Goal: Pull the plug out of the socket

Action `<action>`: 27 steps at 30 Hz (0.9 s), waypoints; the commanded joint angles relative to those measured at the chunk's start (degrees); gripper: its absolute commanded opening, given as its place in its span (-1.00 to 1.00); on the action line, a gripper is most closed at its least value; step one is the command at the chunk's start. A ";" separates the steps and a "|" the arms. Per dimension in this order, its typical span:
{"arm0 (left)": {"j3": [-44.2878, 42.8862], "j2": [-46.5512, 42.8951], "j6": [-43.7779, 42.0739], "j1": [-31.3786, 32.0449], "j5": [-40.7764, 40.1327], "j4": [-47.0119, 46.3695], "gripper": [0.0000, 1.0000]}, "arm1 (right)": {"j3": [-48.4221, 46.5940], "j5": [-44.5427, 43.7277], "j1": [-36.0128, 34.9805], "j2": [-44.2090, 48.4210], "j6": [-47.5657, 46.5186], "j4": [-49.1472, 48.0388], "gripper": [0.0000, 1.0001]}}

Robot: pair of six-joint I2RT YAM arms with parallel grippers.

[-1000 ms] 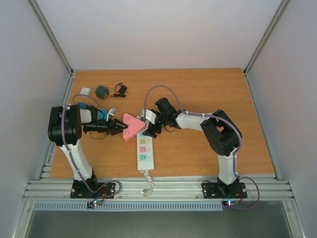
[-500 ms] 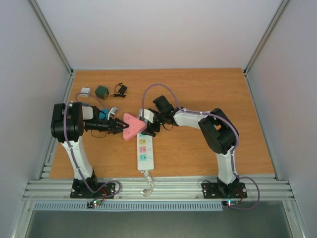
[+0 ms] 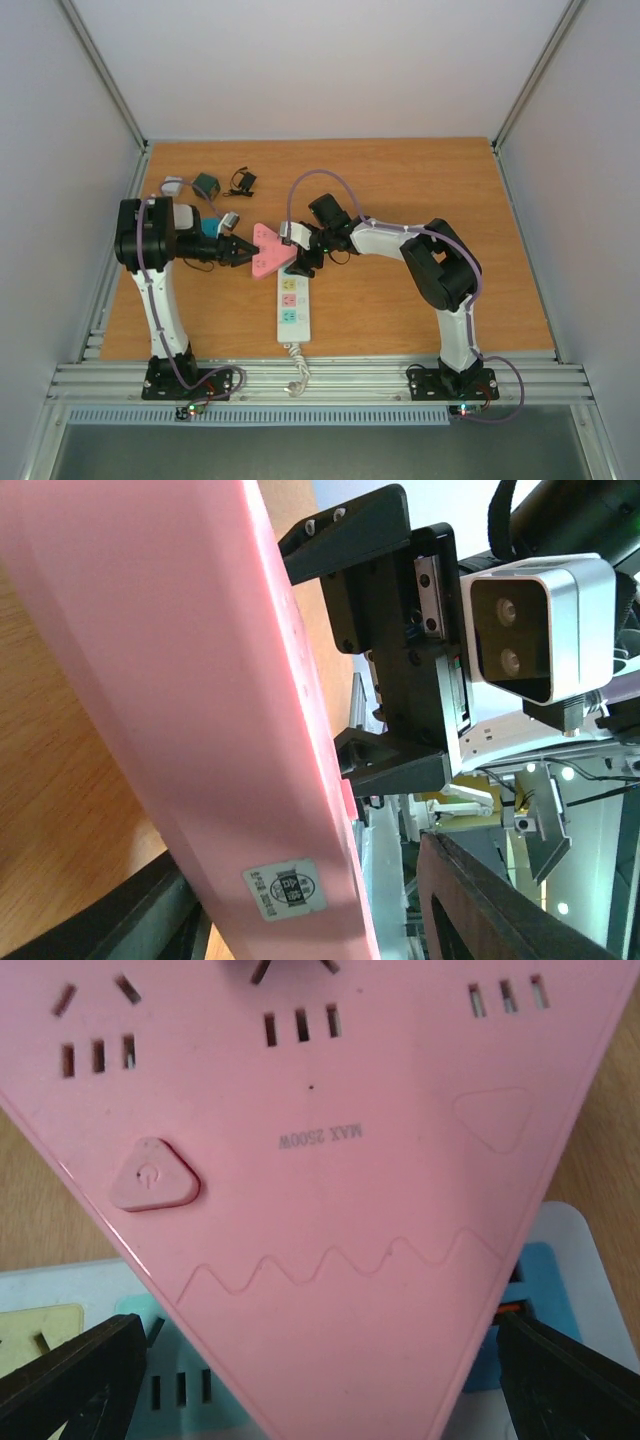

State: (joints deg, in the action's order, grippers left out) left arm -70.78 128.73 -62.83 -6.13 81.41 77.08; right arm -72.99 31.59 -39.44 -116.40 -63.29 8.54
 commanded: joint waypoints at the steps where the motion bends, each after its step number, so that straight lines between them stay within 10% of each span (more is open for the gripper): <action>1: 1.73 3.96 -4.72 0.58 3.76 5.65 0.13 | 1.03 -1.60 -0.06 -0.76 -0.84 2.96 0.93; 11: 2.62 1.00 -6.07 -0.05 4.16 5.71 -0.15 | 1.12 -1.71 -0.08 -0.34 -0.51 3.46 0.92; 21: 5.32 -4.38 -4.64 -6.23 3.41 5.21 0.94 | 1.10 -1.09 -0.09 0.54 0.77 3.59 0.93; 27: 10.48 -15.51 13.98 -9.33 -0.76 -14.65 0.99 | 0.77 -1.18 -0.10 0.47 1.19 4.07 0.93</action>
State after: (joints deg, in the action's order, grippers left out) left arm -63.51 122.21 -62.30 -14.26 82.76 77.34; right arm -72.93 31.48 -39.44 -116.29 -63.07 8.86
